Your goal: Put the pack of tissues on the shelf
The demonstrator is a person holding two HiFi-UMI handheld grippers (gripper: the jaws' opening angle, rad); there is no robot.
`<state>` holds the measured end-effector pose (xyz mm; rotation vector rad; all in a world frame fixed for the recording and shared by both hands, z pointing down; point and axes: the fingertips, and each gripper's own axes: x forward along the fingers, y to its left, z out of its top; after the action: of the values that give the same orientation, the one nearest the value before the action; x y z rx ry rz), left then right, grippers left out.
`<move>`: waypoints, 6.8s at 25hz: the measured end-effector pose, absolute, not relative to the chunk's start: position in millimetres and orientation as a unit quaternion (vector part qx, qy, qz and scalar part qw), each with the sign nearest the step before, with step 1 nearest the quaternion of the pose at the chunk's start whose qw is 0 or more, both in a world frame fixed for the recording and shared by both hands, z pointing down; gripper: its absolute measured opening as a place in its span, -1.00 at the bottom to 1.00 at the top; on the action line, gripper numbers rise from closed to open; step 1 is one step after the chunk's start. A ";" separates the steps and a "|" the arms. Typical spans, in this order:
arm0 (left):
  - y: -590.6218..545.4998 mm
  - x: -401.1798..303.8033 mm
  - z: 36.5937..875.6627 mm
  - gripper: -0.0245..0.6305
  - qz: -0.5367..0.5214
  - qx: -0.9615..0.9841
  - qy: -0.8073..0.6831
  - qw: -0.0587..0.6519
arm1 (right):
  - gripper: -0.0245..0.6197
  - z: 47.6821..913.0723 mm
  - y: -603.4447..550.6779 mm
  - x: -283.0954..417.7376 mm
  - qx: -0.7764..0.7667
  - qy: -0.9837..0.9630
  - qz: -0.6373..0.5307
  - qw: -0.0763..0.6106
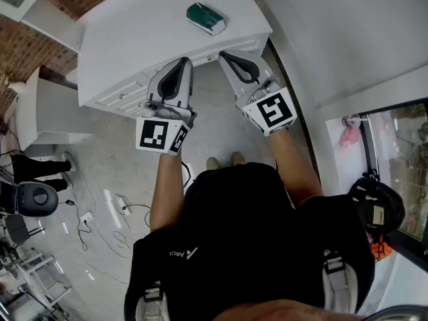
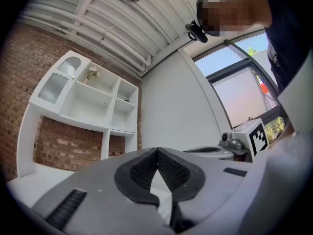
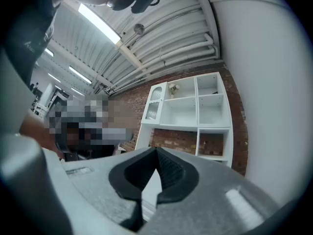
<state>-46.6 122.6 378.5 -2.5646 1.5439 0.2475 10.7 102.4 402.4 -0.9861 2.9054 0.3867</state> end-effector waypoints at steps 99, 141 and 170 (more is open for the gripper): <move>-230.0 -117.5 447.8 -0.93 0.073 -0.878 0.472 0.024 | -0.12 553.1 -284.1 -33.0 -0.349 0.897 -0.011 -0.272; -248.6 -55.7 204.7 -0.93 0.146 -0.897 0.402 0.112 | -0.12 91.6 -325.4 37.0 -0.355 0.925 0.079 -0.107; -310.3 -30.3 134.7 -0.93 0.156 -0.882 0.418 0.150 | -0.12 -126.8 -455.7 57.4 -0.416 0.895 0.147 -0.067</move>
<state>-30.3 -310.3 134.7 -2.5346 1.2021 0.4490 57.4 -455.7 -126.8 -1.3659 2.9380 0.4827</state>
